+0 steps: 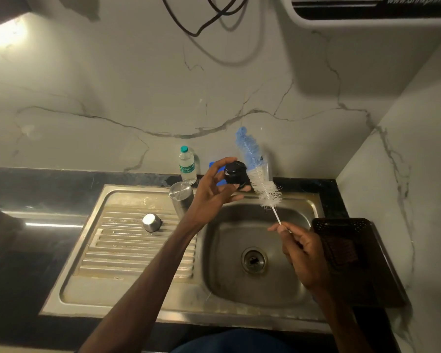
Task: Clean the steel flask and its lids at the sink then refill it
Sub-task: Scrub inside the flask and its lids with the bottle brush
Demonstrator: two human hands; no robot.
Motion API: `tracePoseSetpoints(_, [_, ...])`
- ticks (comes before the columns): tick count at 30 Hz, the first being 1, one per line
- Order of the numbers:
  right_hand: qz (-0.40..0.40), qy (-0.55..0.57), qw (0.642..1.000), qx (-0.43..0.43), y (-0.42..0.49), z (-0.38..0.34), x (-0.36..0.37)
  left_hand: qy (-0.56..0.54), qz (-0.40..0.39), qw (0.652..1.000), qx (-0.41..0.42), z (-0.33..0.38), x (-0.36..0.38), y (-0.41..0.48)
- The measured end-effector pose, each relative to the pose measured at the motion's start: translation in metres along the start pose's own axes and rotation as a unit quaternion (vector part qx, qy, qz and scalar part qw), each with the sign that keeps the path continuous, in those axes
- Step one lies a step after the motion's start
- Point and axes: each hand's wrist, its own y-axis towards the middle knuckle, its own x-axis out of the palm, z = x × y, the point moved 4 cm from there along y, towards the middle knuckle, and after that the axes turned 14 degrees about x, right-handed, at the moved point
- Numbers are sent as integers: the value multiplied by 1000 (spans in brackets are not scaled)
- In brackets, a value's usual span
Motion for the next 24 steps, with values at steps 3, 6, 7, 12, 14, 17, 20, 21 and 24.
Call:
tracePoseSetpoints(3, [4, -11, 1000, -9, -1, -4, 2, -20, -12, 1000, -15, 0, 4, -2])
tracePoseSetpoints(6, [17, -23, 999, -15, -2, -5, 2, -44, -10, 998, -32, 1, 6, -3])
tracePoseSetpoints(7, [20, -23, 999, -16, -2, -4, 2, -56, -5, 998, -38, 2, 7, -3])
tracePoseSetpoints(12, [25, -22, 999, -15, -2, -2, 2, -67, 34, 996, -46, 5, 9, 2])
tracePoseSetpoints(14, [28, -24, 999, -13, -2, 0, 0, -57, 36, 997, -34, 6, 10, 2])
tracePoseSetpoints(17, [32, -26, 999, -8, -1, 4, -2, -26, 35, 999, -9, 7, 10, 2])
tracePoseSetpoints(20, [25, -35, 999, -16, -3, 7, -1, 2, 44, 999, 17, 5, 9, 4])
tracePoseSetpoints(21, [24, -40, 999, -21, -3, 9, -1, 4, 47, 999, 22, 5, 8, 5])
tracePoseSetpoints(24, [32, -47, 998, -32, -4, 9, 0, -4, 53, 998, 23, 6, 8, 6])
